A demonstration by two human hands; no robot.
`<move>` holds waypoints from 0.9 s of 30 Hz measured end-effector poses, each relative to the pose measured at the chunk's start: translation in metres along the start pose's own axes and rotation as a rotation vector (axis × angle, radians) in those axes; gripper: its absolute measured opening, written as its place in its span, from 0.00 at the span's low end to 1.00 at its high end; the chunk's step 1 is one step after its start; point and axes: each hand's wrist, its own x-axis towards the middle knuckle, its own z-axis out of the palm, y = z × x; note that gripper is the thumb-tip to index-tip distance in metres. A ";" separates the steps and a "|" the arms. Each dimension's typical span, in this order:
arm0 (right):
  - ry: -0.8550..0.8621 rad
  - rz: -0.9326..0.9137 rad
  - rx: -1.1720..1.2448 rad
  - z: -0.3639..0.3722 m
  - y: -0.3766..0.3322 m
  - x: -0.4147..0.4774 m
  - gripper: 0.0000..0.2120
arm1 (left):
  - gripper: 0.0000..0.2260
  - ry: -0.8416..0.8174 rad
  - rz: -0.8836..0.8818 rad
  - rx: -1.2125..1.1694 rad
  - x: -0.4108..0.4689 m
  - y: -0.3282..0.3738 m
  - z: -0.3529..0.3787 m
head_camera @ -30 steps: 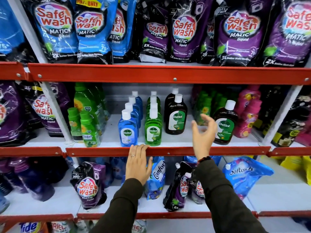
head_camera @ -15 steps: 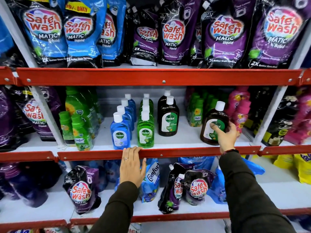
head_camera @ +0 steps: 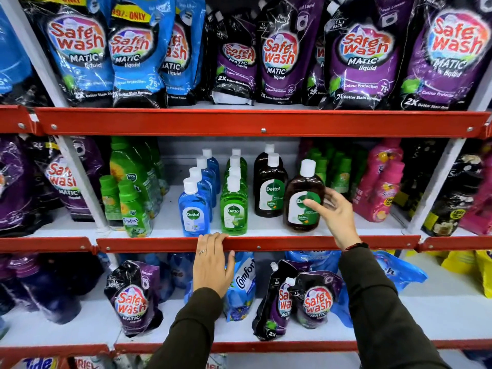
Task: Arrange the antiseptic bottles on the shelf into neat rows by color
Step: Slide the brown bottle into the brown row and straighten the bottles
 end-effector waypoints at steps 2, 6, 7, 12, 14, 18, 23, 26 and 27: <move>-0.055 0.006 0.013 0.014 0.000 -0.001 0.24 | 0.19 -0.004 -0.001 -0.001 0.000 0.000 0.000; -0.142 0.023 0.031 0.037 0.003 -0.004 0.22 | 0.19 0.004 0.012 0.006 -0.001 -0.002 0.000; -0.156 0.027 0.033 0.041 0.004 -0.004 0.20 | 0.19 0.004 0.013 0.009 -0.001 -0.002 0.000; -0.182 0.029 0.056 0.053 0.008 -0.006 0.18 | 0.20 0.023 0.026 0.020 -0.001 -0.005 0.004; -0.197 0.026 0.054 0.055 0.008 -0.006 0.17 | 0.20 0.029 0.032 0.027 -0.001 -0.006 0.006; -0.207 0.027 0.069 0.057 0.009 -0.008 0.18 | 0.21 0.031 0.024 0.009 -0.002 -0.004 0.008; -0.206 0.055 0.108 0.060 0.011 -0.017 0.21 | 0.21 0.109 0.006 -0.258 -0.007 0.013 0.007; -0.135 0.092 0.133 0.062 0.014 -0.031 0.29 | 0.23 0.090 0.091 -0.465 0.001 0.040 0.001; -0.105 0.097 0.141 0.062 0.015 -0.035 0.29 | 0.24 0.075 0.120 -0.515 0.005 0.052 -0.001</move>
